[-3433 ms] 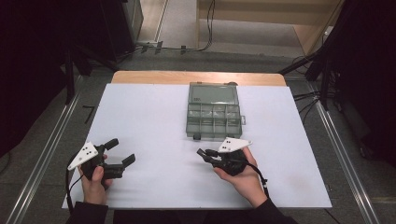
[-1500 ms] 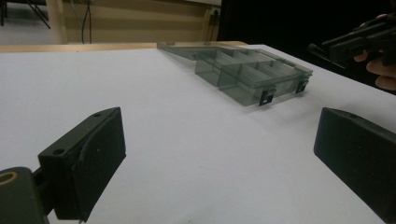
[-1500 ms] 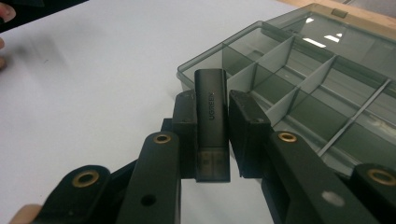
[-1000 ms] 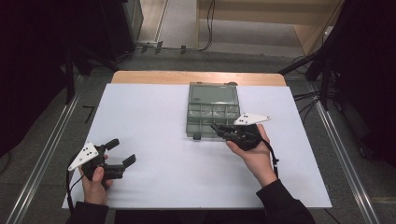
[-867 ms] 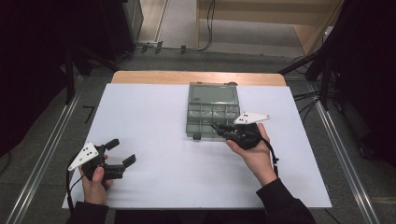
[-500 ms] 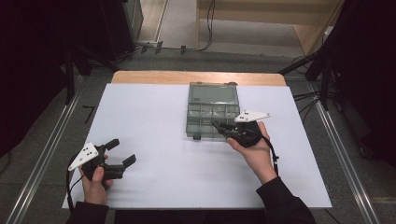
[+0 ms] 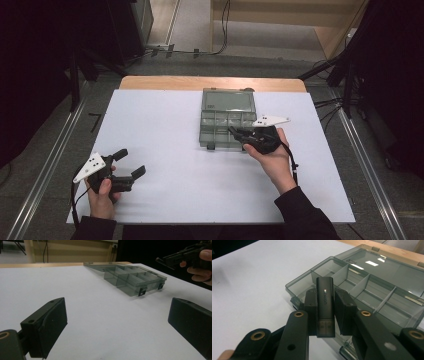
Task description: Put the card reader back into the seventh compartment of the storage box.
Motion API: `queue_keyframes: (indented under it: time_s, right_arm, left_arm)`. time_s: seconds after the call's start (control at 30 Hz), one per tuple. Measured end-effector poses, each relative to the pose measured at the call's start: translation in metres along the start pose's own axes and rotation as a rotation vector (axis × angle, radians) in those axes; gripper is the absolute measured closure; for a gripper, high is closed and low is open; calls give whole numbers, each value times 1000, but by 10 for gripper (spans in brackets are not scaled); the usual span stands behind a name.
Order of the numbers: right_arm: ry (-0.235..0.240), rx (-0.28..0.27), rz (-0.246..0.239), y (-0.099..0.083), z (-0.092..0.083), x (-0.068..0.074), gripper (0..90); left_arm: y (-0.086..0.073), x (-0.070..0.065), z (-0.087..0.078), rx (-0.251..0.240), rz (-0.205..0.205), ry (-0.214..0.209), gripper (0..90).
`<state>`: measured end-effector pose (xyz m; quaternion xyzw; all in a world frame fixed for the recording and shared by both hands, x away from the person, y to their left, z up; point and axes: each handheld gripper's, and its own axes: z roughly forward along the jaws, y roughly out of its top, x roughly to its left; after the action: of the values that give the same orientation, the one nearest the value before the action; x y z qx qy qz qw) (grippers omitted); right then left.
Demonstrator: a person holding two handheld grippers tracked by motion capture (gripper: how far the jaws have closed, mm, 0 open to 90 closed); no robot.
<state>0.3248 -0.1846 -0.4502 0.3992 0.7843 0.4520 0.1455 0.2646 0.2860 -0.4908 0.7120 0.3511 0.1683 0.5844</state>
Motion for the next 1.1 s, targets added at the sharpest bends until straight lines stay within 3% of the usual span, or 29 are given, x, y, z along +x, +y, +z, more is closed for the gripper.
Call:
queue_keyframes:
  time_s: [0.4,1.1]
  right_arm:
    - [-23,7,24,5,10,-9,716]
    - [-58,47,79,-7,35,-21,716]
  left_arm:
    - [0,0,0,-1,-2,0,15]
    - [0,1,-1,-7,-9,0,15]
